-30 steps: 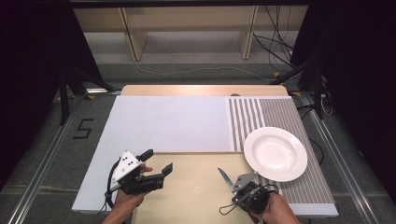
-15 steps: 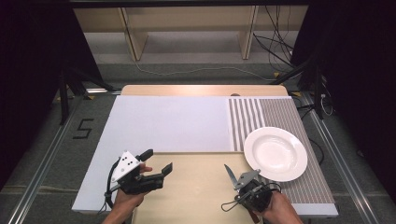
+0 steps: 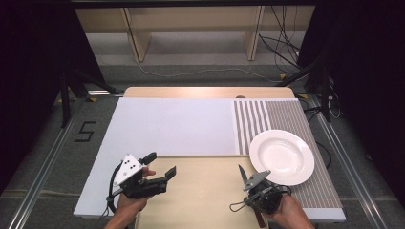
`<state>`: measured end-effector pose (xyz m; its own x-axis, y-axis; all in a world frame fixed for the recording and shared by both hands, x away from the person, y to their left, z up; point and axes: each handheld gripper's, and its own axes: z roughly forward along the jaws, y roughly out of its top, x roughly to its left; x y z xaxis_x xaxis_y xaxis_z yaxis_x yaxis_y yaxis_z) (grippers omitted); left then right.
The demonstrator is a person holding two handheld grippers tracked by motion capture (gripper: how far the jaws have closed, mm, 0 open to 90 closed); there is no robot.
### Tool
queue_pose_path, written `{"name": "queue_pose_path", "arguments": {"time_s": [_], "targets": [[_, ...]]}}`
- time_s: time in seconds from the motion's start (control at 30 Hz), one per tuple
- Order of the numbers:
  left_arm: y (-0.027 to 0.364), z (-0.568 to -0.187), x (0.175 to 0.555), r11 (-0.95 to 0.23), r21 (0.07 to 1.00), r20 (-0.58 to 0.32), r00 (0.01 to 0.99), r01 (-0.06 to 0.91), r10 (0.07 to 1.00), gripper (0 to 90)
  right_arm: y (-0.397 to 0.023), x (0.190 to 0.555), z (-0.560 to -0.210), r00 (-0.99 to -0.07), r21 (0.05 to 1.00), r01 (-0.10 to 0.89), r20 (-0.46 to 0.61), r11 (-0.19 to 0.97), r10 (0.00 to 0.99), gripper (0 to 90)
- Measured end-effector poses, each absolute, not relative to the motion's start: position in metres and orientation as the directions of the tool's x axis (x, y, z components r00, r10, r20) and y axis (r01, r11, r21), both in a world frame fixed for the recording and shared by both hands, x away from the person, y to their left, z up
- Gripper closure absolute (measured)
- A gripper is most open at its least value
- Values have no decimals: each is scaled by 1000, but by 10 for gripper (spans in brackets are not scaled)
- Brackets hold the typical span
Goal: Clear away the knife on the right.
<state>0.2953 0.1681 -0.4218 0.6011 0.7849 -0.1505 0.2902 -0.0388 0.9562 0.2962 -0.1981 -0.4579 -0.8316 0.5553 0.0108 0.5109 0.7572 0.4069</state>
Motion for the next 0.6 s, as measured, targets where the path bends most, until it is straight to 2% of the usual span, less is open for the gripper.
{"name": "queue_pose_path", "arguments": {"time_s": [0.6], "targets": [[168, -422, 295, -38, 956, -151, 601, 289, 785, 143, -209, 300, -458, -813, 382, 545, 22, 747, 582, 900]]}}
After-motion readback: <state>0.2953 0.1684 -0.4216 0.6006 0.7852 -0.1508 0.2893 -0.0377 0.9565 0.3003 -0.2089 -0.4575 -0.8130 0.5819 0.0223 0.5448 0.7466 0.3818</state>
